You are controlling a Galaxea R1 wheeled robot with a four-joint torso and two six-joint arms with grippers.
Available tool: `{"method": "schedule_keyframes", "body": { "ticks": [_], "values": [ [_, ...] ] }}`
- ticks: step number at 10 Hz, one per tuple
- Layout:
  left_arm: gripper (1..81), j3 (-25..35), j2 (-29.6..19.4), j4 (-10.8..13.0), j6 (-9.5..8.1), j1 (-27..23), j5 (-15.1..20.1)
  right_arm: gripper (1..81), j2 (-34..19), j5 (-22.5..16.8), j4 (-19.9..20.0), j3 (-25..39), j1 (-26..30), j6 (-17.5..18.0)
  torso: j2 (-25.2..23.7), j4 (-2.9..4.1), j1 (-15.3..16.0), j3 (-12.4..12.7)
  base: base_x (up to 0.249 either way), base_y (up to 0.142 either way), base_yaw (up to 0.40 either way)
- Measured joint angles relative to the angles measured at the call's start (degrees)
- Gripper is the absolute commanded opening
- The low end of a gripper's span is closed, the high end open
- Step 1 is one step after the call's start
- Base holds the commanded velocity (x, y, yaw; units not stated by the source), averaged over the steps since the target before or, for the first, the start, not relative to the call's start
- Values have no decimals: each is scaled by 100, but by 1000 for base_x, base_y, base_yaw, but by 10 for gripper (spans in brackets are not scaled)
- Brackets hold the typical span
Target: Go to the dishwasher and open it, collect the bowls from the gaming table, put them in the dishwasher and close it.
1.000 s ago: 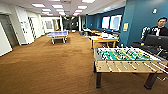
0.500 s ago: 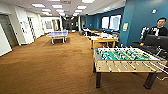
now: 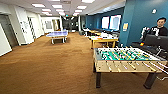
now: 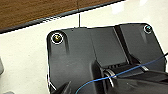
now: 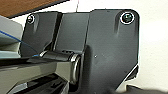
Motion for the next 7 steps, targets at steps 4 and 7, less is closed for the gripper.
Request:
{"method": "schedule_keyframes", "body": {
  "ticks": [4,7],
  "values": [
    [811,-2,-44,-4,-124,0,0,811,5,0,0,0,0,0,0,0,0,0,0,0,0],
    [811,-2,-52,-4,-239,0,0,811,5,2,0,0,-17,-2,0,0,2,0,21,0,0]
  ]
}}
